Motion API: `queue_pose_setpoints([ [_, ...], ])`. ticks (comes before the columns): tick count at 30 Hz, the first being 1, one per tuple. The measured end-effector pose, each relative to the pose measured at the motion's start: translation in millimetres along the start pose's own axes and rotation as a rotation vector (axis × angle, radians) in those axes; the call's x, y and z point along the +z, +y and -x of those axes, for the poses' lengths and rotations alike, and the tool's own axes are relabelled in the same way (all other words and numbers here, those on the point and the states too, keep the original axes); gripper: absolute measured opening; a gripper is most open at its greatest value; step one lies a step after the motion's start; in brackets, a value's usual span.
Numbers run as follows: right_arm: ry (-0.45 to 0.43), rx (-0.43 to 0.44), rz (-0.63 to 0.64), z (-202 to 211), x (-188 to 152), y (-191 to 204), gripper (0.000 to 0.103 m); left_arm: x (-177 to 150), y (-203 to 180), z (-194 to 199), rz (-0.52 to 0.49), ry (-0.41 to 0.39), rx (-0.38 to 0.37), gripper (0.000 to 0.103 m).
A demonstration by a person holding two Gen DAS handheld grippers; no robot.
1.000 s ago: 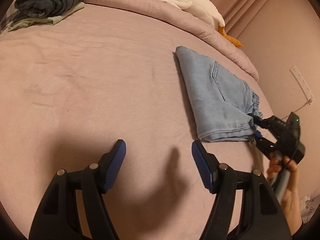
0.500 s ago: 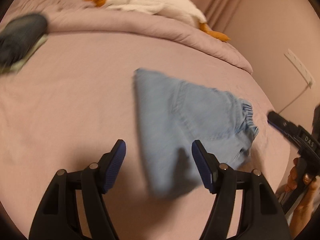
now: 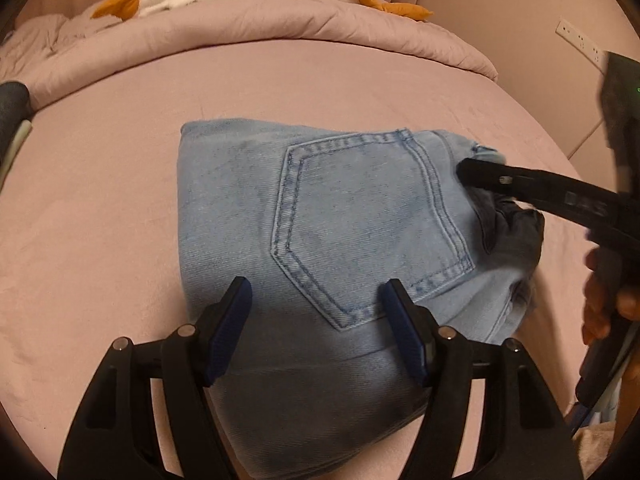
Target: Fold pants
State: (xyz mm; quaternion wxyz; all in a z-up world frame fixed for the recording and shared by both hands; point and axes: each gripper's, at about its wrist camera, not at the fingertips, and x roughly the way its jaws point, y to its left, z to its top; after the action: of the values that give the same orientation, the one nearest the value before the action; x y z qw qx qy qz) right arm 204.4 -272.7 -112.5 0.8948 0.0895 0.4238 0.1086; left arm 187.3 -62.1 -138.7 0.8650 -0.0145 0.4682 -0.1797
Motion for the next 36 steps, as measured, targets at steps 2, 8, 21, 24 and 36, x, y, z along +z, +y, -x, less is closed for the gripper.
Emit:
queue_pose_setpoints([
  [2, -0.048, 0.001, 0.053, 18, -5, 12, 0.019, -2, 0, 0, -0.008, -0.006, -0.004, 0.068],
  [8, -0.012, -0.065, 0.220, 24, -63, 35, 0.019, -4, -7, -1, -0.030, -0.013, 0.007, 0.068],
  [21, -0.177, -0.029, 0.284, 56, -40, 63, 0.028, -38, 10, 25, 0.071, -0.055, -0.031, 0.069],
  [24, -0.161, -0.029, 0.297, 31, -18, 77, 0.028, -40, 3, 24, 0.032, -0.061, 0.000, 0.069],
  [36, -0.017, -0.030, 0.280, 2, -18, 78, 0.032, -41, 7, 24, 0.041, -0.064, -0.013, 0.069],
])
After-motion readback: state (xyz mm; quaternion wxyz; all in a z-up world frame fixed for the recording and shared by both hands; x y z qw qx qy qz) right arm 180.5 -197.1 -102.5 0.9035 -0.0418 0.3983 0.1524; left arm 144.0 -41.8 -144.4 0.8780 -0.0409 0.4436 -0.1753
